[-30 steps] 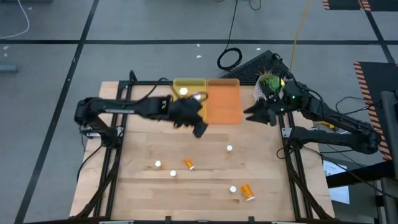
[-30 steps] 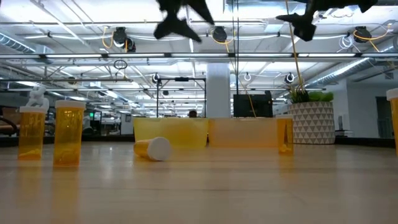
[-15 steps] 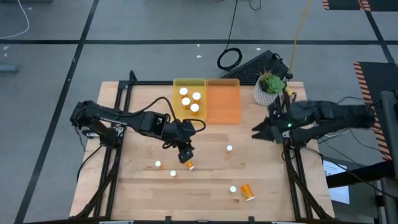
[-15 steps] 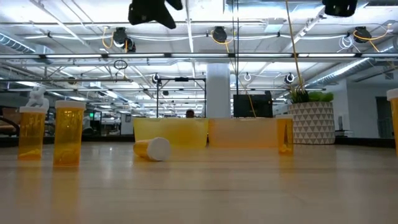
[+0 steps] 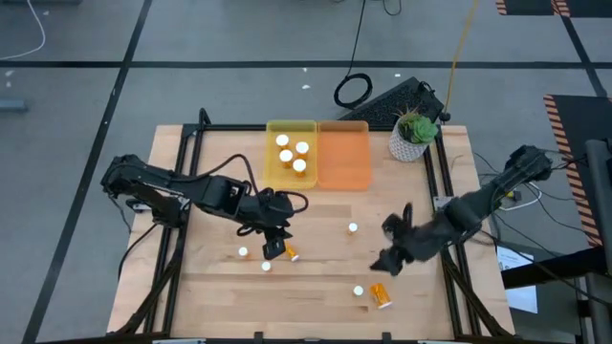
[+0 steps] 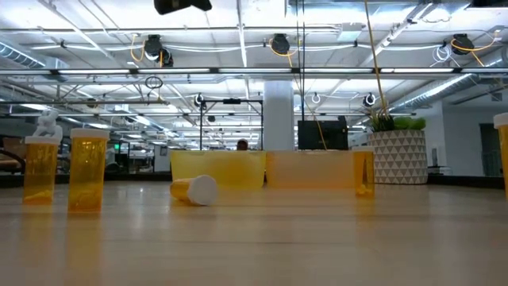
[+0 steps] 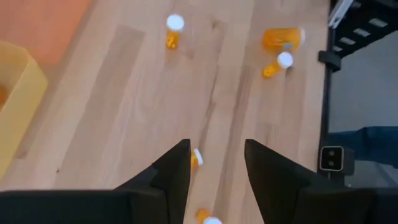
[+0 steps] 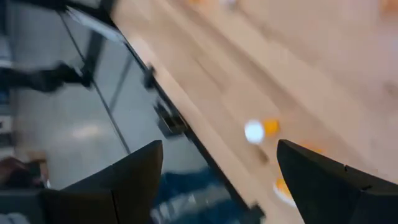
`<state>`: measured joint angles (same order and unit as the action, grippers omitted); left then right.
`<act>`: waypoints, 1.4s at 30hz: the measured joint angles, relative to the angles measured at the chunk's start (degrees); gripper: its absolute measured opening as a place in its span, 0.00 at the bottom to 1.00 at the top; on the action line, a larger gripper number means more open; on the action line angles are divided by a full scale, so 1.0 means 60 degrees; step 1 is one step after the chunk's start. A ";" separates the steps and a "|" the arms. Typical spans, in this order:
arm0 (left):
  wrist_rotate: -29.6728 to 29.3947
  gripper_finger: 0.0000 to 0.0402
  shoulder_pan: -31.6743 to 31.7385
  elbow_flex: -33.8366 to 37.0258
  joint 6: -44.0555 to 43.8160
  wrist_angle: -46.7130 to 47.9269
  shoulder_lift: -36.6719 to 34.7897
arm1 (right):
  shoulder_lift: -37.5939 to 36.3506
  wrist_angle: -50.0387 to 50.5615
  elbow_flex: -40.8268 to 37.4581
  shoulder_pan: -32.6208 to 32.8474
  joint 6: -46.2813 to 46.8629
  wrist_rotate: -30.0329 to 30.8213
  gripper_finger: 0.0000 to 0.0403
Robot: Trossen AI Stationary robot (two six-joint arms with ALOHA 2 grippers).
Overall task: Pick and place medicine bottles into bin by pill shape (circle, oval)
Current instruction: Put the large orange capsule bottle into the yellow bin
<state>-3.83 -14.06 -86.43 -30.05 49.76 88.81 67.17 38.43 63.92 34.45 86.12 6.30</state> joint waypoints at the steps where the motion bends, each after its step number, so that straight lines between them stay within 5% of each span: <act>1: -0.0081 0.38 -0.0034 0.0000 0.0031 -0.0057 -0.0006 | 0.0210 -0.0008 0.0000 0.0125 0.0140 -0.0201 0.76; 21: -0.0377 0.38 -0.0351 0.0000 0.0237 -0.0052 0.0009 | 0.3016 0.0282 -0.0004 0.2031 0.2632 -0.1565 0.76; 37: -0.0384 0.38 -0.0191 0.0000 0.0645 -0.0056 0.0009 | 0.3957 -0.0153 -0.0314 0.1264 0.1894 -0.1596 0.76; 42: -0.0384 0.38 -0.0056 0.0000 0.0698 -0.0056 0.0009 | 0.3957 -0.0441 -0.0733 0.0810 0.1534 -0.2398 0.76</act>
<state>-6.13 -14.40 -86.43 -25.86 49.43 88.86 90.91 35.78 59.52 39.31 95.33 -8.08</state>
